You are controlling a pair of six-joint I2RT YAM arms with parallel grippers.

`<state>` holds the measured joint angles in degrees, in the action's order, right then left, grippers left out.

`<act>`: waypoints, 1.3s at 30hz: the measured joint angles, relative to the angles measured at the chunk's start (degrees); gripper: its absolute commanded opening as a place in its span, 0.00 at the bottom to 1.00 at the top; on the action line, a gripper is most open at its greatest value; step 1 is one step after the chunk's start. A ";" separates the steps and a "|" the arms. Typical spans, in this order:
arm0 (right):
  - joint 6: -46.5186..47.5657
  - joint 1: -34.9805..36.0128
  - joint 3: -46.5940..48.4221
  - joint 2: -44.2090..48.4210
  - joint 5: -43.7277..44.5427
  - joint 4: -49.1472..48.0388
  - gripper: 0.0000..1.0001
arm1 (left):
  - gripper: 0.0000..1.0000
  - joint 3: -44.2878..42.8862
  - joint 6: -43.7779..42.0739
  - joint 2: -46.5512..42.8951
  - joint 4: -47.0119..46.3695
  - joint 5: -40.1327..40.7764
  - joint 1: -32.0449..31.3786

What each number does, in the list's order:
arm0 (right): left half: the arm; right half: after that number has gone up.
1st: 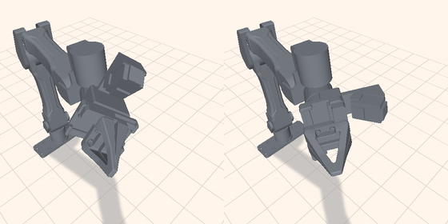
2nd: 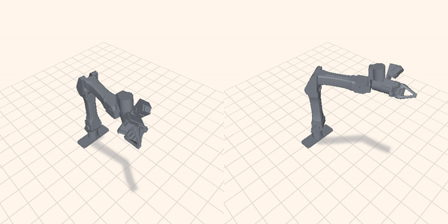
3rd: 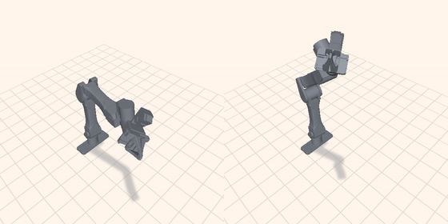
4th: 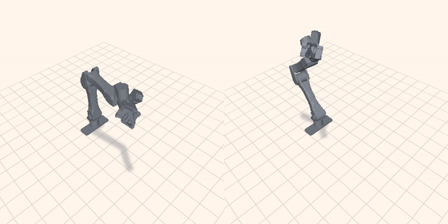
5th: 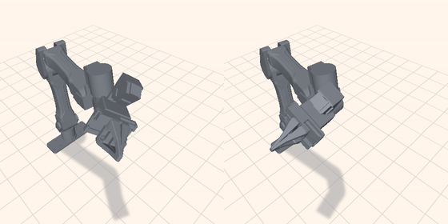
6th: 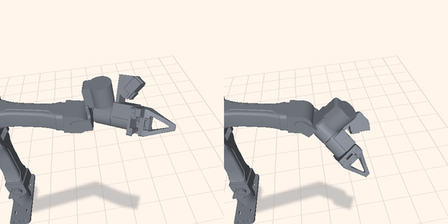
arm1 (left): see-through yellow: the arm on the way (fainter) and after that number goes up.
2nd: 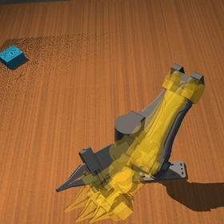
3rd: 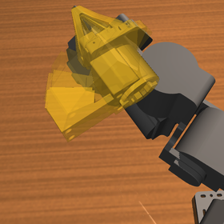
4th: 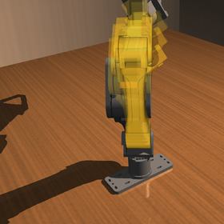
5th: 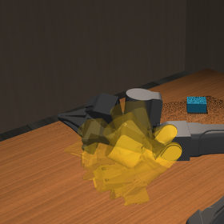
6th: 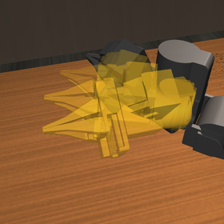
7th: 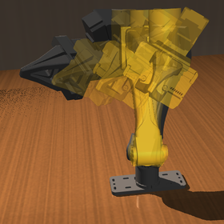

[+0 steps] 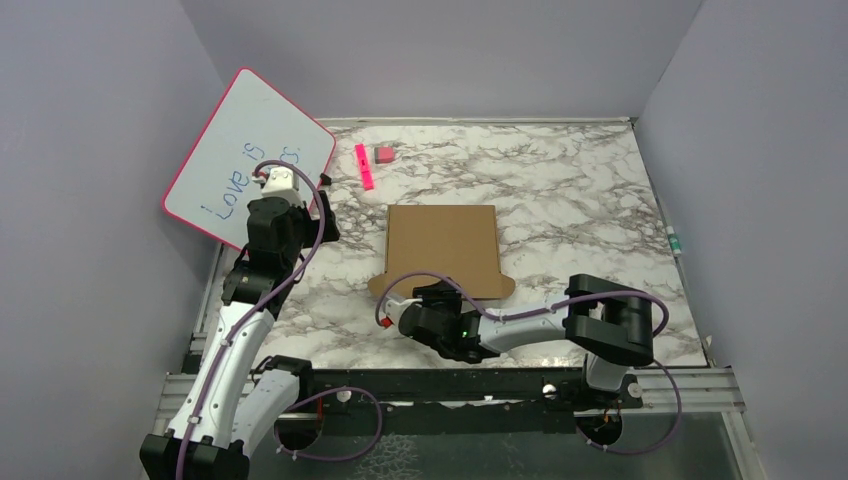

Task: Fold the paper box

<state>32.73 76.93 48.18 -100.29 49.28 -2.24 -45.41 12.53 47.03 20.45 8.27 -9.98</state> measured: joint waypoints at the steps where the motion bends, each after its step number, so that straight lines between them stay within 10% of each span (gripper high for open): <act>1: 0.37 0.00 -0.04 -0.28 0.26 -0.70 0.40 | 0.99 0.04 0.00 0.00 0.04 0.00 0.00; 14: 2.45 0.00 0.11 5.70 1.88 -0.63 0.02 | 0.99 0.68 -0.09 -0.02 0.22 -0.02 0.00; 39: -2.71 -2.05 33.14 16.55 -23.12 45.77 0.04 | 0.99 -9.44 -0.63 -5.07 4.11 -5.60 0.00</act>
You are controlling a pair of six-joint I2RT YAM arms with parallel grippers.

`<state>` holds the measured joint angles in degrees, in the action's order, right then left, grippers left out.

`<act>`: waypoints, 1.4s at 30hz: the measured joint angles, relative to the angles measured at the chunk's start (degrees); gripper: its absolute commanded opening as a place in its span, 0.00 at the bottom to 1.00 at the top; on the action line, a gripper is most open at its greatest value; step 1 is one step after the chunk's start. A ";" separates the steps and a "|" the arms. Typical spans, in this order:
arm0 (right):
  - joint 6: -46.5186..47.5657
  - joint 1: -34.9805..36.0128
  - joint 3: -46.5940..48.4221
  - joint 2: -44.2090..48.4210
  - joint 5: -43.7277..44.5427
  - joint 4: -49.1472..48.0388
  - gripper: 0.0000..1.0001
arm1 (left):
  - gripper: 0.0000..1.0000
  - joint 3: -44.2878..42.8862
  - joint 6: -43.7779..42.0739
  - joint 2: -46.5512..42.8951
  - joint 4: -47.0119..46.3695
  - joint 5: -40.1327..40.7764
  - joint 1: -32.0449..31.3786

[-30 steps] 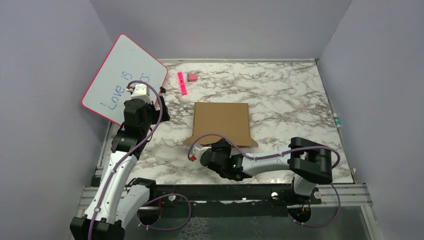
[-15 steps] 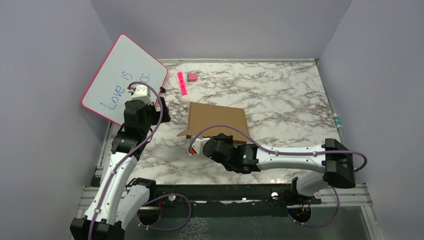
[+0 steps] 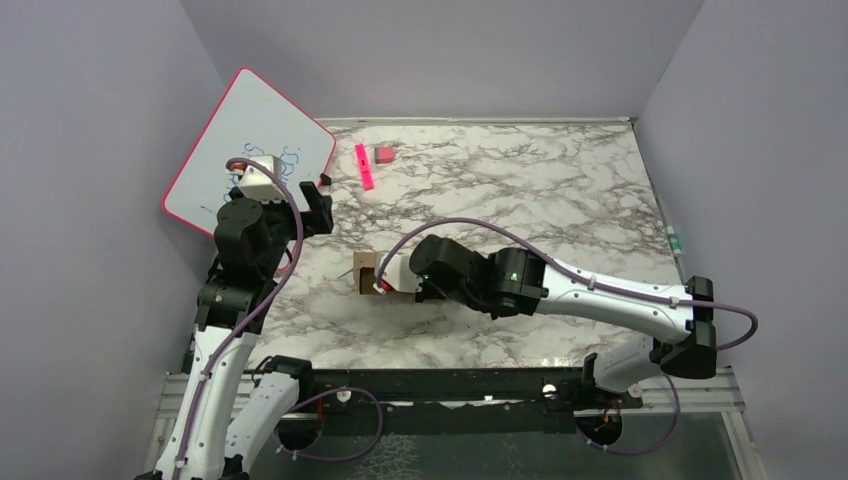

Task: Fold the paper box

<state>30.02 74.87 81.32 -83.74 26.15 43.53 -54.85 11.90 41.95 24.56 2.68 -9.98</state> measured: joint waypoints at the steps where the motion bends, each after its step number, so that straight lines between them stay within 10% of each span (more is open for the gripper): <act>1: 0.28 -0.90 0.70 -0.15 -1.29 1.03 0.05 | 0.99 -0.28 -0.02 -0.24 0.37 -0.39 0.00; 16: 7.65 -15.69 8.83 -10.25 -15.06 8.52 0.06 | 0.99 2.86 -2.64 0.26 5.35 -6.97 0.00; 42: 10.82 -19.10 22.71 -14.29 -27.36 19.52 0.07 | 0.99 -0.92 -3.63 1.77 7.93 -12.35 0.00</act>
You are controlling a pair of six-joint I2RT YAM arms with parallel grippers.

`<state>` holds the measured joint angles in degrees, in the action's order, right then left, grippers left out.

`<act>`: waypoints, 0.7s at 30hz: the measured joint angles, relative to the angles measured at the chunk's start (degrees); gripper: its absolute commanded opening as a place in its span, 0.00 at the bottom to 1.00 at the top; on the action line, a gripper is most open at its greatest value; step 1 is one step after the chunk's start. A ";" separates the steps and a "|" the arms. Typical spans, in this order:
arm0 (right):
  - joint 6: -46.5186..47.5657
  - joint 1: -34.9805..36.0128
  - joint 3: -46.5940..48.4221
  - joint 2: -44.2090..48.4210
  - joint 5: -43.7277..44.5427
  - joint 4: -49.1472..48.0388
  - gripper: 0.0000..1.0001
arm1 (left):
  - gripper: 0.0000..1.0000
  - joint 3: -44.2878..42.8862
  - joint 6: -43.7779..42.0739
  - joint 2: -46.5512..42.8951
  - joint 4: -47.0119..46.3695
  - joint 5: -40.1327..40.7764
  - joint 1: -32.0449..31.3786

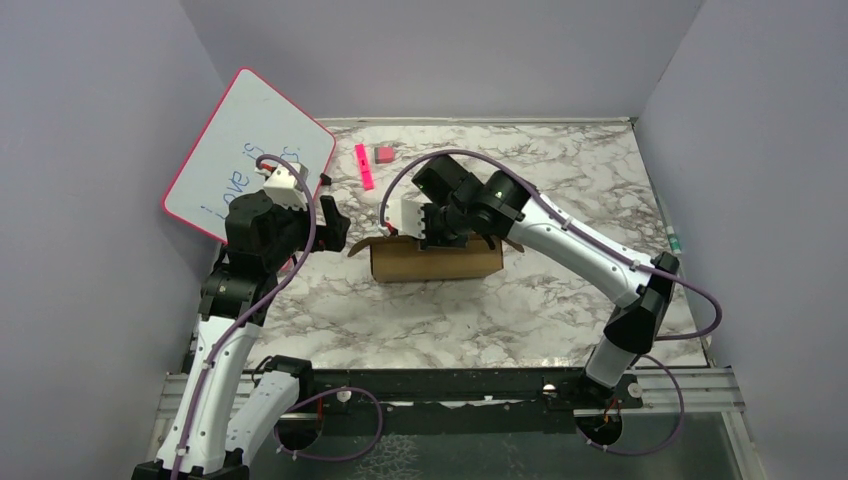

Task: Fold the paper box

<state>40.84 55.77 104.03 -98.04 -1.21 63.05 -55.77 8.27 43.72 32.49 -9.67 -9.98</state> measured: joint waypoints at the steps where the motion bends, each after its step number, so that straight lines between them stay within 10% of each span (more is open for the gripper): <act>1: 0.42 -0.37 0.31 -0.33 -0.11 -0.09 0.08 | 0.99 0.00 0.00 0.07 0.04 -0.11 0.00; 21: 0.74 -3.34 0.85 -3.32 1.01 -8.94 0.49 | 0.93 0.00 -0.81 4.07 0.11 -2.93 0.00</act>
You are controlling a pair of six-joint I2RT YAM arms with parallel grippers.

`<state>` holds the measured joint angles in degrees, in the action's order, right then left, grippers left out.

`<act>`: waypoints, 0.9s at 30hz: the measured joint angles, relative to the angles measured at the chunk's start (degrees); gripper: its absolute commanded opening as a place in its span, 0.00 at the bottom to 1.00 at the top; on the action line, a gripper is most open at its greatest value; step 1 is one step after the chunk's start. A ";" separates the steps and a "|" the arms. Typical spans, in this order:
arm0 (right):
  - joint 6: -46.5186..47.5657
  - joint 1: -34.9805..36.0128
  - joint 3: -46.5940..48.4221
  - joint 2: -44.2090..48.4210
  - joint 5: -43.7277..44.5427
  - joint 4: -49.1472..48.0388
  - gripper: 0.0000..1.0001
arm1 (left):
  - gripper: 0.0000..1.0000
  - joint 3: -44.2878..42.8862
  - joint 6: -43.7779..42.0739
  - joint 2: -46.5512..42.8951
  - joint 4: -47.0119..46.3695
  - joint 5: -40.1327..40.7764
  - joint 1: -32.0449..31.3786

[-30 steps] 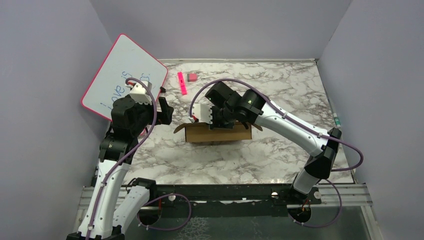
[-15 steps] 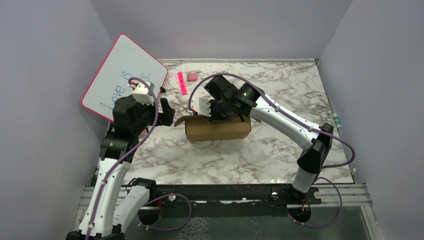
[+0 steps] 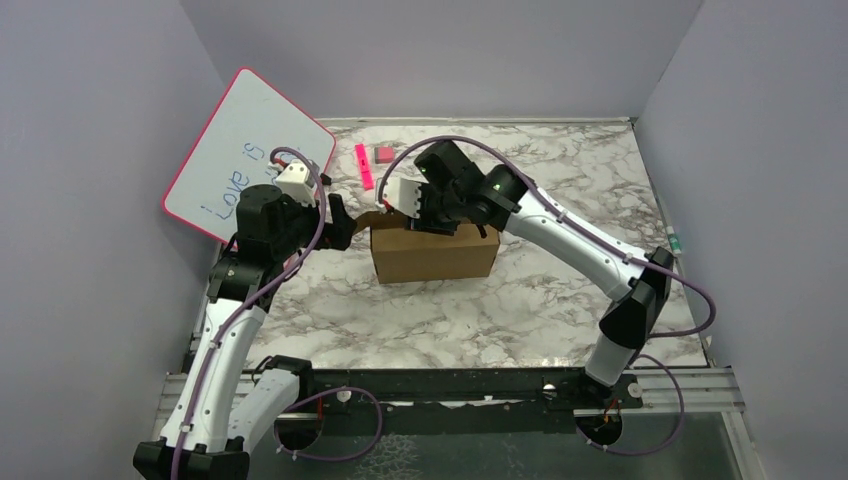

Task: Fold the paper box

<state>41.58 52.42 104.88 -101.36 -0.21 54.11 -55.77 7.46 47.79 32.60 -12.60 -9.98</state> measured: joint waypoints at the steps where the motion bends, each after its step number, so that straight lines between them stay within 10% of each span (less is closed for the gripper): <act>1: -0.22 0.00 -0.72 0.92 0.33 -1.09 0.50 | 0.93 0.00 0.00 0.31 -0.02 -0.20 0.00; 27: -24.59 -12.90 -23.80 28.30 6.80 -14.01 0.60 | 0.70 -2.12 -1.07 6.25 -2.25 -5.70 0.00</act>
<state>16.99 39.53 81.08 -73.06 6.59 40.10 -57.89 6.39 54.04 30.35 -18.31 -9.98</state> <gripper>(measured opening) 0.616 0.722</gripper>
